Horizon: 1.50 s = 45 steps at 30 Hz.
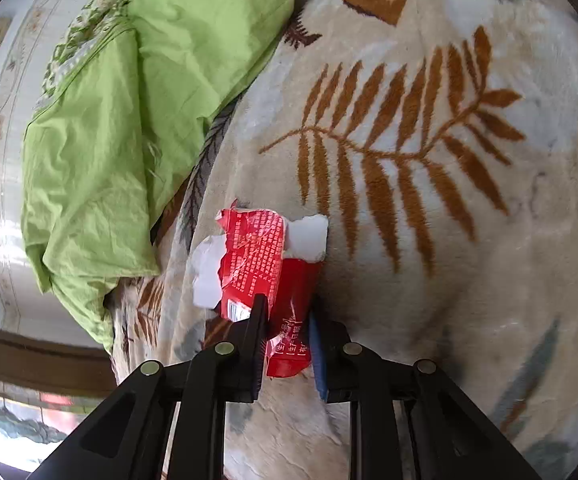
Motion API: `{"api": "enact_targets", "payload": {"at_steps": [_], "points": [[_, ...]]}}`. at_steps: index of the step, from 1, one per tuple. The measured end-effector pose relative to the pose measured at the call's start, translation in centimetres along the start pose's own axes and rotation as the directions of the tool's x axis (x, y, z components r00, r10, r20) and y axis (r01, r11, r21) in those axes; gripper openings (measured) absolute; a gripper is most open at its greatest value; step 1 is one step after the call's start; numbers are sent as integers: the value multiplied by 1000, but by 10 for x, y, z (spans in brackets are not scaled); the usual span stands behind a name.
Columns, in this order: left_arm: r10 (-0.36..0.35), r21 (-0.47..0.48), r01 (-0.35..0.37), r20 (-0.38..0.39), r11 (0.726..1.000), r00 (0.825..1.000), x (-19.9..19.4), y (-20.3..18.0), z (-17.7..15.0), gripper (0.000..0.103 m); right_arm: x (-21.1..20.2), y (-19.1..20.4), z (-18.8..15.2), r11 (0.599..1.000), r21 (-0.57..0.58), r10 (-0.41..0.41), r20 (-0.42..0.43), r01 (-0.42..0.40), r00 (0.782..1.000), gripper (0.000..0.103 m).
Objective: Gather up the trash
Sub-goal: 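Grasp the white spray bottle with the left tool while the right tool grasps the red packets, then lift and hold the spray bottle and red packets above the bed with both tools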
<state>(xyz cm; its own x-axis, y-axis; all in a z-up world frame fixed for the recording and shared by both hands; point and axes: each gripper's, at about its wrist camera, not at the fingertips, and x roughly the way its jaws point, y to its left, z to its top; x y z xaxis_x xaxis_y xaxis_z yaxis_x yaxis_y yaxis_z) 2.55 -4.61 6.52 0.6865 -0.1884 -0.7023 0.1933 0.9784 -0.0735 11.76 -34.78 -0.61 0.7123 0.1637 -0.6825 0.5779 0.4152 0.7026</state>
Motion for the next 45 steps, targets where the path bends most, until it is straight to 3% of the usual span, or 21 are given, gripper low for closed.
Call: {"api": "enact_targets", "payload": {"at_steps": [5,8,10,15,18,21,23,25,30,31,32,35,45], "points": [[-59,32,59,-3,998,998,8,-8,12,61,-55,1,-19,986,-165,29,23,-24,999,17],[-106,38,106,-19,994,994,21,-14,35,61,-99,1,-33,972,-232,53,33,-43,998,17],[-151,63,152,-19,986,988,33,-20,55,67,-129,-2,-47,961,-271,73,52,-56,996,18],[-141,191,144,-34,971,990,82,-33,98,67,-178,-16,-72,939,-327,146,98,-107,984,17],[-182,239,198,-86,951,979,114,-39,113,67,-186,-18,-73,917,-388,163,157,-90,974,17],[-223,272,253,-137,928,965,134,-46,116,67,-177,-21,-67,920,-374,176,131,-116,976,17],[-243,254,284,-181,924,953,146,-47,113,67,-175,-24,-62,922,-370,172,131,-113,976,17],[-284,208,333,-234,920,930,157,-43,109,66,-175,-27,-58,926,-356,179,124,-125,976,17],[-309,232,373,-269,898,912,150,-52,88,51,-180,-29,-54,921,-366,193,129,-134,973,18],[-308,263,381,-280,886,909,147,-59,84,42,-180,-29,-54,921,-366,194,128,-136,973,18],[-298,288,378,-285,880,911,146,-64,81,35,-180,-30,-53,921,-364,194,129,-136,972,18],[-251,327,344,-295,880,922,150,-81,78,35,-176,-30,-53,924,-356,191,119,-137,974,18],[-145,298,214,-237,930,961,154,-100,72,29,-173,-28,-54,919,-386,146,143,-81,979,18]]}}
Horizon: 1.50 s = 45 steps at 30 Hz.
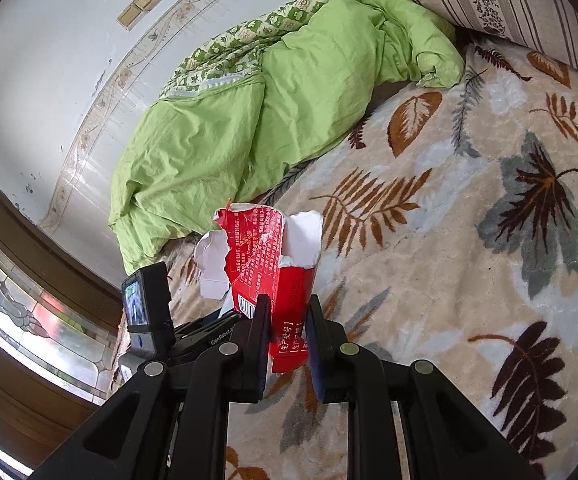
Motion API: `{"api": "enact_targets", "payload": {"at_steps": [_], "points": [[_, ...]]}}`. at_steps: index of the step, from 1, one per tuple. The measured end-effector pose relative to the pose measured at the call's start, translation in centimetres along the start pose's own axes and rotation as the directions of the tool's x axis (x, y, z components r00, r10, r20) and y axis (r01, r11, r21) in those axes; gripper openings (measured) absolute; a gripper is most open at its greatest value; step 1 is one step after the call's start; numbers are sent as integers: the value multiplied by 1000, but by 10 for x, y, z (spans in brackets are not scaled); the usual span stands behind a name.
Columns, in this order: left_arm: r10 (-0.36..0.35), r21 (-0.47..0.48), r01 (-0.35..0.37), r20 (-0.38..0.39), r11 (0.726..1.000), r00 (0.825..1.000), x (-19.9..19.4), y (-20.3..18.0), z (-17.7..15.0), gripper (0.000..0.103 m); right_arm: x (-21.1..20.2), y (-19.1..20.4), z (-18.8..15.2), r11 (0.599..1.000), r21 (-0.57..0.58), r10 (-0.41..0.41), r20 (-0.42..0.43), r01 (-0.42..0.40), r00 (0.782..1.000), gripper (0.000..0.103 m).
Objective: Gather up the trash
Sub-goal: 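Lift and hold the spray bottle and red packets above the bed with both tools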
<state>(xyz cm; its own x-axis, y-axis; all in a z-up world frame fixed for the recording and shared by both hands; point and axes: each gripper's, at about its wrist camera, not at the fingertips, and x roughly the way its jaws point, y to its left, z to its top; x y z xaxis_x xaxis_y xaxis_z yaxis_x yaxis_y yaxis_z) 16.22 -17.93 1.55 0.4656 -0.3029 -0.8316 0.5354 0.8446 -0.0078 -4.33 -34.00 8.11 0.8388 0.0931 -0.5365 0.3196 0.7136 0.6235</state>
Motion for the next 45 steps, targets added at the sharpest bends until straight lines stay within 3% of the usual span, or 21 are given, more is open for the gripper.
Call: {"api": "enact_targets", "payload": {"at_steps": [5,12,19,25,27,33,45], "points": [[-23,-86,25,31,996,999,-27,3,-29,29,2,3,-4,1000,-16,-8,-11,8,1000,18],[27,-117,-15,109,993,994,-99,-2,-81,29,0,22,-24,993,-112,-25,-32,21,999,18],[123,-113,-99,225,989,967,-179,-17,-130,29,-27,39,-52,979,-201,-22,-19,18,1000,18],[173,-133,-142,260,981,950,-220,-28,-179,29,-57,36,-84,971,-239,-23,-41,12,999,18],[203,-120,-176,278,977,939,-229,-36,-194,29,-67,36,-91,969,-247,-18,-42,7,999,18],[214,-113,-189,283,975,935,-236,-46,-216,29,-93,36,-112,956,-293,-29,-41,16,999,18],[222,-129,-193,274,973,936,-233,-46,-220,29,-102,26,-122,956,-291,-47,-53,30,997,18]]}}
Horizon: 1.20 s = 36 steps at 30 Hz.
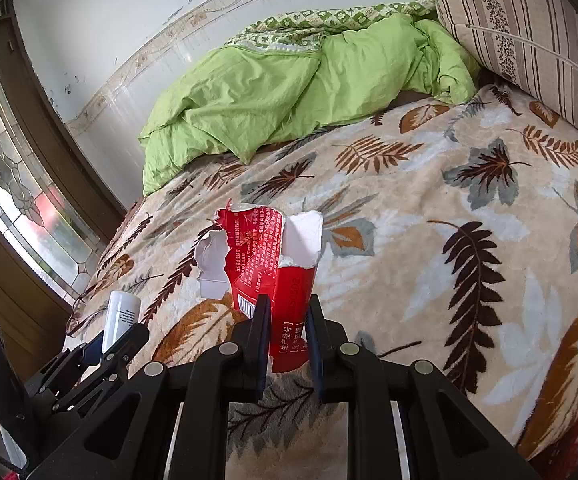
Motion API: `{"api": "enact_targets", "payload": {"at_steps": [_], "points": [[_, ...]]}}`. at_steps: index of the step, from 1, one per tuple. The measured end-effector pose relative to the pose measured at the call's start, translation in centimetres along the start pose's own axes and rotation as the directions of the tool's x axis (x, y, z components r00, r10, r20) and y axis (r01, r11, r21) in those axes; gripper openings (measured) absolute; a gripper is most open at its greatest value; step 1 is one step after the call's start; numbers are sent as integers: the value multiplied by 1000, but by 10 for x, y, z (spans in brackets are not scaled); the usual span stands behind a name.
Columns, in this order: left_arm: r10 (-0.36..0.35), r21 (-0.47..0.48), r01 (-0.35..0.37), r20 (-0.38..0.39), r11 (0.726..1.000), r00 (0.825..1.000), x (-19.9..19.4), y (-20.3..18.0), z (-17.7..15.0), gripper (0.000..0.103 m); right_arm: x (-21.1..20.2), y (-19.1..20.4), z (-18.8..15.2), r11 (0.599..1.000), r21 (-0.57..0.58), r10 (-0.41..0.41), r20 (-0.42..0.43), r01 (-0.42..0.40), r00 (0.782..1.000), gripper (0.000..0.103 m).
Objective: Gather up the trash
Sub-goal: 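Lift and hold the spray bottle and red packets above the bed with both tools, then carry both items over the red basket and open both tools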
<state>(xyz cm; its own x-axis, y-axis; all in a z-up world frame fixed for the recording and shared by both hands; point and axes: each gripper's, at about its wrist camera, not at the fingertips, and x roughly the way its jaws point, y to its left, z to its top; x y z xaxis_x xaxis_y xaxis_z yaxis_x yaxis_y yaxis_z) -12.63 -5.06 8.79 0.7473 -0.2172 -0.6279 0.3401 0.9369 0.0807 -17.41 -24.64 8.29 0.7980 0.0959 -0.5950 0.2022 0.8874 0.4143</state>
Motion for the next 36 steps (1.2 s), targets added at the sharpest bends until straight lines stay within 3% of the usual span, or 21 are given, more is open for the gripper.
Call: {"api": "enact_targets", "payload": {"at_steps": [21,36], "points": [[-22,16,22,-25,1000,999,5,-7,-3,29,-6,-8,-1,999,43,3,-7,-2,1000,18],[-138,112,137,6,984,990,-37,-65,7,29,-105,-49,0,987,161,-44,85,30,995,18]]}}
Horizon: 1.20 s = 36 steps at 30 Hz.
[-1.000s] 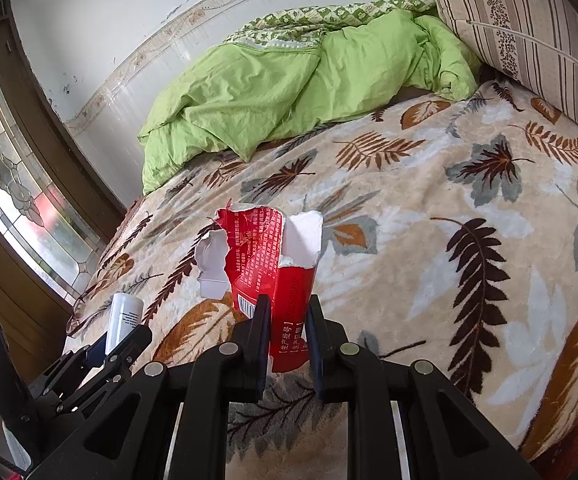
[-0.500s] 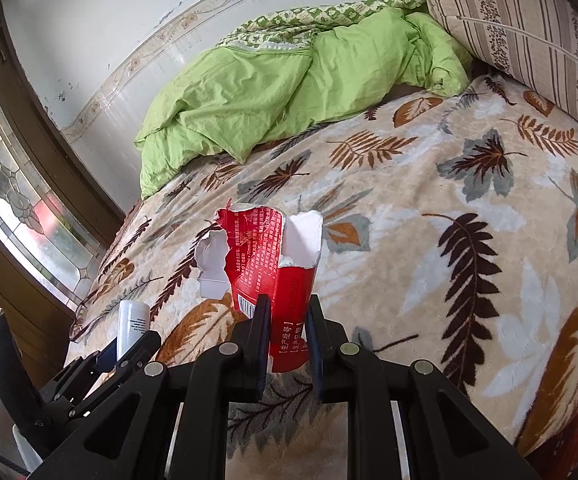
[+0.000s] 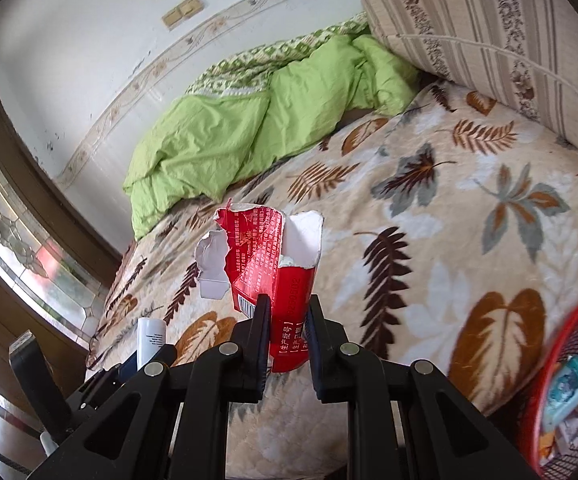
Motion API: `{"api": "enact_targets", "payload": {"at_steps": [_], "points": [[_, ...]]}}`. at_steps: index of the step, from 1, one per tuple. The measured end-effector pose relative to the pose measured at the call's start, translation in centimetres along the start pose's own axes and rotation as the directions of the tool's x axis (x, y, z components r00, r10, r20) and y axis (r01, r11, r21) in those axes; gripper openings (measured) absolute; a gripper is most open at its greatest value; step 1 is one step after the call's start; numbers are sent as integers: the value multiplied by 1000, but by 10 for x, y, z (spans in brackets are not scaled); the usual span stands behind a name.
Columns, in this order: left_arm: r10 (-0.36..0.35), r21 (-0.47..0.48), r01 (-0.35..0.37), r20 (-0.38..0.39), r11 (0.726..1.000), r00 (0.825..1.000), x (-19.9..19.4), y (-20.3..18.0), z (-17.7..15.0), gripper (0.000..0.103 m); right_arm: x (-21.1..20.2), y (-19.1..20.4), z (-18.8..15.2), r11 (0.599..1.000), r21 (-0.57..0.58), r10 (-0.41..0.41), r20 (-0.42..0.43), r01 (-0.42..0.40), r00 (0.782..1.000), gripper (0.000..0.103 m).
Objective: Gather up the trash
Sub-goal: 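Carry both items over the red basket and open both tools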
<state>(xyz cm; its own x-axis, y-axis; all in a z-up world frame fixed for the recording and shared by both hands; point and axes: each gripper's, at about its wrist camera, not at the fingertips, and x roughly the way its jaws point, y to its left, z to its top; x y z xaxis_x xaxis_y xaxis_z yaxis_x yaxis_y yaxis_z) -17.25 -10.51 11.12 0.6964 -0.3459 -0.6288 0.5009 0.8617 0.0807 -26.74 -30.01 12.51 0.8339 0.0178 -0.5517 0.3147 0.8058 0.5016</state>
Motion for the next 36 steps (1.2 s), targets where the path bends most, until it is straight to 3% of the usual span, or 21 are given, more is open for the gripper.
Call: {"api": "enact_targets", "payload": {"at_steps": [19,36], "points": [[-165,140,158,40,977,986,-22,-97,31,29,-104,-91,-1,977,165,-151,110,132,982,18],[-312,274,298,9,914,950,-35,-190,39,29,-171,-157,-18,919,308,-302,148,246,942,18]]}}
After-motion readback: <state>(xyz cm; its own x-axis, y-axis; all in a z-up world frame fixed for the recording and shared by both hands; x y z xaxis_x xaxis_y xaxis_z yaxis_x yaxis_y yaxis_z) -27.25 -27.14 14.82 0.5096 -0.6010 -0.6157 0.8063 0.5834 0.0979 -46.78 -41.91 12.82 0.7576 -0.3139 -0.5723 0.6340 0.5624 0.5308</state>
